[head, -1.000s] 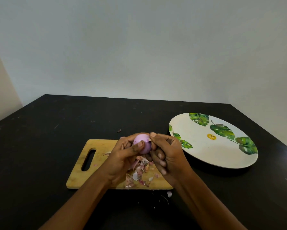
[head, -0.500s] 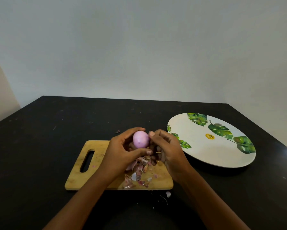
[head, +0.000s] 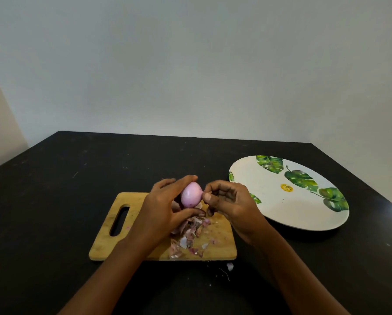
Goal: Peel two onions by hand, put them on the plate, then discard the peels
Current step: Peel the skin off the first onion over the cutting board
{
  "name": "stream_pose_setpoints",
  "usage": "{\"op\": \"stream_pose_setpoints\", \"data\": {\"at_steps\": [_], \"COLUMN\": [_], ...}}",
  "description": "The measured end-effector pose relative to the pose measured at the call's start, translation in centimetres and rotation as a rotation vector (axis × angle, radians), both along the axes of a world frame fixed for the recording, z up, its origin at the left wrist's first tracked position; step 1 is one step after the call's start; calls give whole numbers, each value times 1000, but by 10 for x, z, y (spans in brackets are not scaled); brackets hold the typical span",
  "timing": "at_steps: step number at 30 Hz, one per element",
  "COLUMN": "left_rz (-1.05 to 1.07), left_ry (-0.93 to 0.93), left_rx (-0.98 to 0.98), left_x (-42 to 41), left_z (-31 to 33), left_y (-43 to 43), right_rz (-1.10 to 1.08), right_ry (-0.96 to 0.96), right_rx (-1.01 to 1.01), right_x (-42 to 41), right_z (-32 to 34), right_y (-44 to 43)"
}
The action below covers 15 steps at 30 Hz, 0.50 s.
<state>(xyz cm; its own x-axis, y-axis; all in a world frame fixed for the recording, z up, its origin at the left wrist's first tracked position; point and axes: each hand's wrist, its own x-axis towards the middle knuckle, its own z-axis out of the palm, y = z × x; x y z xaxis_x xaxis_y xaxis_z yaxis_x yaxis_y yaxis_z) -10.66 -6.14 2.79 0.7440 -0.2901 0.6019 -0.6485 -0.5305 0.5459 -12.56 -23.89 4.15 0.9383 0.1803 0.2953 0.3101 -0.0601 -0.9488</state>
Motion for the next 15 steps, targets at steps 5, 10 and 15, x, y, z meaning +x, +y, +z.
{"op": "stream_pose_setpoints", "data": {"at_steps": [5,10,15], "left_rz": [36,46,-32], "left_ry": [-50,-18,124], "left_rx": [30,-16,-45], "left_x": [1,3,1], "left_z": [-2,-3,5], "left_y": [0,0,2], "right_rz": [14,-156,-105], "right_ry": [11,-93,-97], "right_rx": [12,58,-6], "right_x": [2,2,1], "right_z": [-4,-3,3], "right_y": [3,5,2]}}
